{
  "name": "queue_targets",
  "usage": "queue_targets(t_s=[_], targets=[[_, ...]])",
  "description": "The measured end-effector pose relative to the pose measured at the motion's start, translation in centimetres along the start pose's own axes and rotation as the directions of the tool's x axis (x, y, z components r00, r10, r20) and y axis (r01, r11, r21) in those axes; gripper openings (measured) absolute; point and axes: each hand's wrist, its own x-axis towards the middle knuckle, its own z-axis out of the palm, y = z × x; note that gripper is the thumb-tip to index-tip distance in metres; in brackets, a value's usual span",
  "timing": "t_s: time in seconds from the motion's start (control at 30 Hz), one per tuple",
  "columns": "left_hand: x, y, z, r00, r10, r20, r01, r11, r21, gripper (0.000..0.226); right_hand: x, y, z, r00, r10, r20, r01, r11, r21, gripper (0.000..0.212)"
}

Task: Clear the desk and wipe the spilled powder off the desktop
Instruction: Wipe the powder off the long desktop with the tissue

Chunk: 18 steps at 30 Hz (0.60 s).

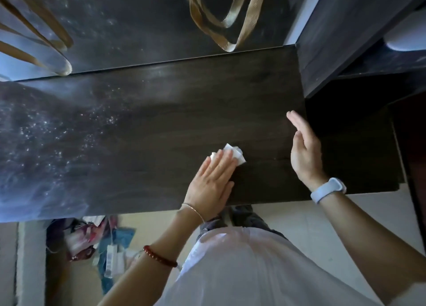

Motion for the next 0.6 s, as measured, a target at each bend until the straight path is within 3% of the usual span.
queue_targets(t_s=[0.1,0.23,0.43,0.5,0.6], targets=[[3.3,-0.4,-1.0,0.999,-0.042,0.012,0.042,0.999,0.016,0.057,-3.0,1.3,-1.0,0.996,-0.069,0.051,0.081,0.955,-0.284,0.053],[8.6,2.0,-1.4,0.999,-0.001,0.05,-0.001,0.999,0.038,0.061,-7.3,4.0,-2.3,0.97,-0.166,0.175,0.238,0.784,-0.574,0.054],[4.5,4.4,0.1,0.909,0.373,0.183,-0.408,0.885,0.222,0.056,-9.4,4.2,-3.0,0.978,-0.062,0.199,0.183,0.71,-0.68,0.054],[0.9,2.5,0.2,0.891,0.388,0.234,-0.434,0.879,0.196,0.052,-9.6,4.0,-2.8,0.982,-0.015,0.189,0.152,0.658,-0.738,0.056],[-1.5,-1.1,-0.7,0.94,0.291,0.181,-0.326,0.921,0.214,0.053,-9.8,3.8,-2.1,0.987,0.019,0.161,0.121,0.578,-0.807,0.058]])
